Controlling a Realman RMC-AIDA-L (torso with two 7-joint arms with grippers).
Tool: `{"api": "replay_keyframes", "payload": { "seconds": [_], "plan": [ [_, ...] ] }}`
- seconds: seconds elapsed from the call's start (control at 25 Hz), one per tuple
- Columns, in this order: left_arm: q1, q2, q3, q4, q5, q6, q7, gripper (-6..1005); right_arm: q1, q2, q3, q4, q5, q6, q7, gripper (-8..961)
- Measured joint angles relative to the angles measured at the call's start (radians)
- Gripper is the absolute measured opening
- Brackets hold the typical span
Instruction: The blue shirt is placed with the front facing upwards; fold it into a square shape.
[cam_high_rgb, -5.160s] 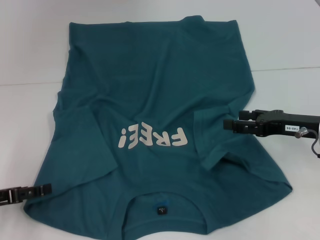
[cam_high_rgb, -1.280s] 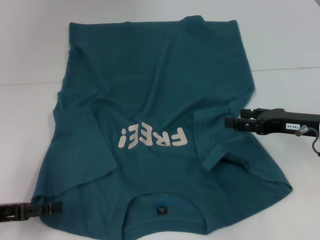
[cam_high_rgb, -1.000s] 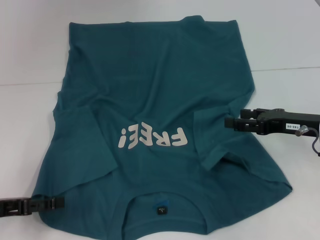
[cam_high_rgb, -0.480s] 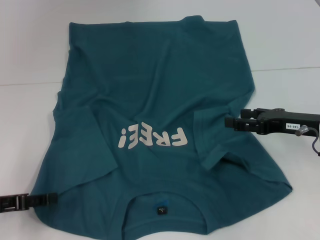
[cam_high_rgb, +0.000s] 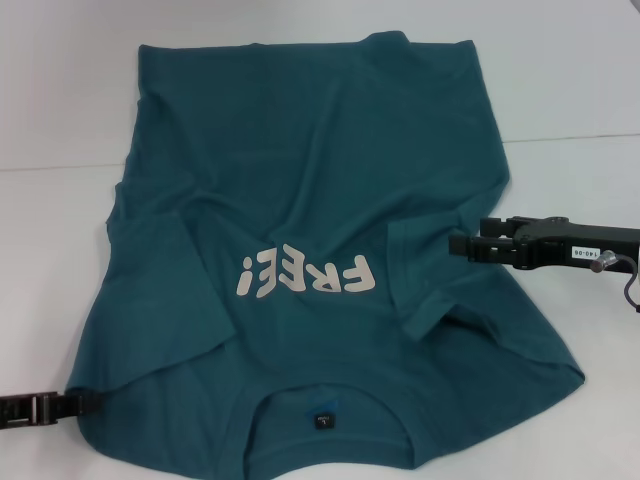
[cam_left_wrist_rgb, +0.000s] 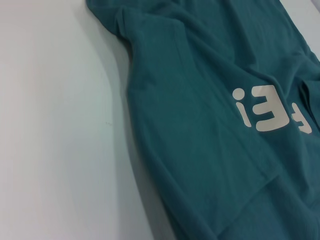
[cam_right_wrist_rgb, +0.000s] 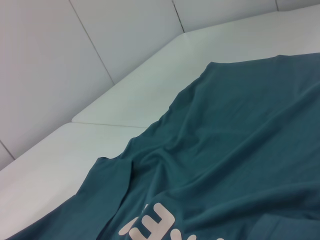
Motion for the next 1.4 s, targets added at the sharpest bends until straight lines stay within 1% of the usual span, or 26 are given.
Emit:
{"api": "replay_keyframes", "payload": {
  "seconds": [0.4,0.48,0.56,0.84,1.04,1.24,1.4],
  "plan": [
    [-0.001,0.001,-0.001,0.003,0.016,-0.025,-0.021,75,-0.010,-0.001,0.000,0.000,0.000,-0.004,0.009,827],
    [-0.001,0.001,-0.004,0.008,0.017,-0.025,-0.023,37,-0.018,-0.006,0.000,-0.001,-0.002,-0.006,0.027,828],
    [-0.001,0.001,-0.005,0.013,0.016,-0.023,-0.024,-1,-0.029,-0.018,-0.004,-0.002,-0.005,-0.015,0.054,828],
    [-0.002,0.003,-0.008,0.016,0.009,-0.014,-0.025,2,-0.106,-0.064,-0.006,-0.058,-0.045,-0.082,0.205,828],
    [-0.002,0.004,-0.009,0.016,0.008,-0.013,-0.025,5,-0.149,-0.083,-0.001,-0.078,-0.092,-0.092,0.309,827],
    [-0.002,0.004,-0.009,0.013,0.008,-0.013,-0.026,7,-0.158,-0.085,-0.001,-0.069,-0.128,-0.089,0.353,825],
    [-0.003,0.004,-0.008,0.012,0.008,-0.013,-0.027,9,-0.144,-0.071,-0.002,-0.066,-0.163,-0.084,0.368,824]
  ]
}}
